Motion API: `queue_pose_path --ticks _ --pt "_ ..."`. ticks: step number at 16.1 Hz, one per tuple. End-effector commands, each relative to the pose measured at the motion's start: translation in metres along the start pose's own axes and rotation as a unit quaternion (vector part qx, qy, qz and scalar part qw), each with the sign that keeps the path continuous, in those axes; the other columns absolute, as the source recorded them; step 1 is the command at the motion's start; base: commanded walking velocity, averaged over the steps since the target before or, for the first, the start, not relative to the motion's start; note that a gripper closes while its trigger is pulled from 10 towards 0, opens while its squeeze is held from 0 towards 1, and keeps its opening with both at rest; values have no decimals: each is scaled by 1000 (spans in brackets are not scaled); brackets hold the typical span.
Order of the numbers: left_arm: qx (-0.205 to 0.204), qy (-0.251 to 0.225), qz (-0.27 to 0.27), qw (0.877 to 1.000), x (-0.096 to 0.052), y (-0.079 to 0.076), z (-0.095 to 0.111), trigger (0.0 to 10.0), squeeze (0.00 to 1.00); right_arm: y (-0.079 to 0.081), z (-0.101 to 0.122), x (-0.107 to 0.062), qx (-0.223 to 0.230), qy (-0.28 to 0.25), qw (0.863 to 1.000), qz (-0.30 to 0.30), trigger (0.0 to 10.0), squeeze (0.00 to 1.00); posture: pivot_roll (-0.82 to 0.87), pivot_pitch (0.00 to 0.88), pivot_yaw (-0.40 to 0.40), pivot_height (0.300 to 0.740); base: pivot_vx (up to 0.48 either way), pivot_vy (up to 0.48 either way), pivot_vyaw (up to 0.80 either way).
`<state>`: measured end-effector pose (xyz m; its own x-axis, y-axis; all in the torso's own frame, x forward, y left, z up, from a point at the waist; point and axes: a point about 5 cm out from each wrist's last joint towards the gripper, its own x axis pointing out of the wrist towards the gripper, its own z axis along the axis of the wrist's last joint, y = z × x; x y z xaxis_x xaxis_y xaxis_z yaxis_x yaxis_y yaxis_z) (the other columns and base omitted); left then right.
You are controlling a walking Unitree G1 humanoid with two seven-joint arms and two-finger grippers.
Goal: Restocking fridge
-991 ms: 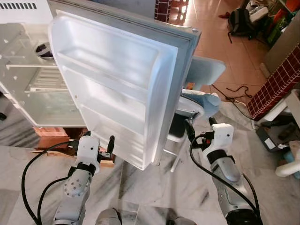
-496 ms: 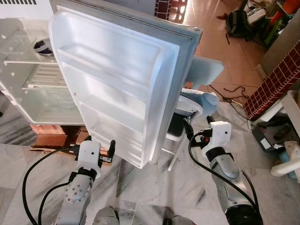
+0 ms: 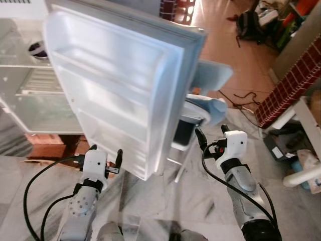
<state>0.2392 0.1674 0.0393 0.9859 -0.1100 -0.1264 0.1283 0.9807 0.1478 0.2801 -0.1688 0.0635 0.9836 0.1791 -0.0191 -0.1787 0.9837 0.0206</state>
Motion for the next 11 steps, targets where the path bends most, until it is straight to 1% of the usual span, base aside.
queue_pose_path --ticks 1,4,7,9,10,11 --pt "5 1 0 1000 -2 0 0 10000 0 0 1 1 0 -3 1000 3 10000 0 125 97 -71 740 0 0 594" --pt "4 2 2 1000 -1 0 -1 10000 0 1 2 2 1 -5 1000 5 10000 0 127 95 -71 740 0 0 702" --pt "3 2 7 1000 -1 2 -1 10000 0 -1 2 4 10 -5 1000 -1 10000 0 128 94 -71 740 0 0 0" --pt "2 2 12 1000 -1 3 0 10000 0 -3 6 11 12 -7 1000 -6 10000 0 128 96 -72 740 0 0 0" --pt "-2 3 15 1000 0 3 0 10000 0 -5 14 22 15 -17 1000 -13 10000 0 128 96 -73 740 0 0 0" --pt "-4 5 17 1000 -1 4 -1 10000 0 -4 20 30 14 -24 1000 -15 10000 0 129 95 -74 740 0 0 0"
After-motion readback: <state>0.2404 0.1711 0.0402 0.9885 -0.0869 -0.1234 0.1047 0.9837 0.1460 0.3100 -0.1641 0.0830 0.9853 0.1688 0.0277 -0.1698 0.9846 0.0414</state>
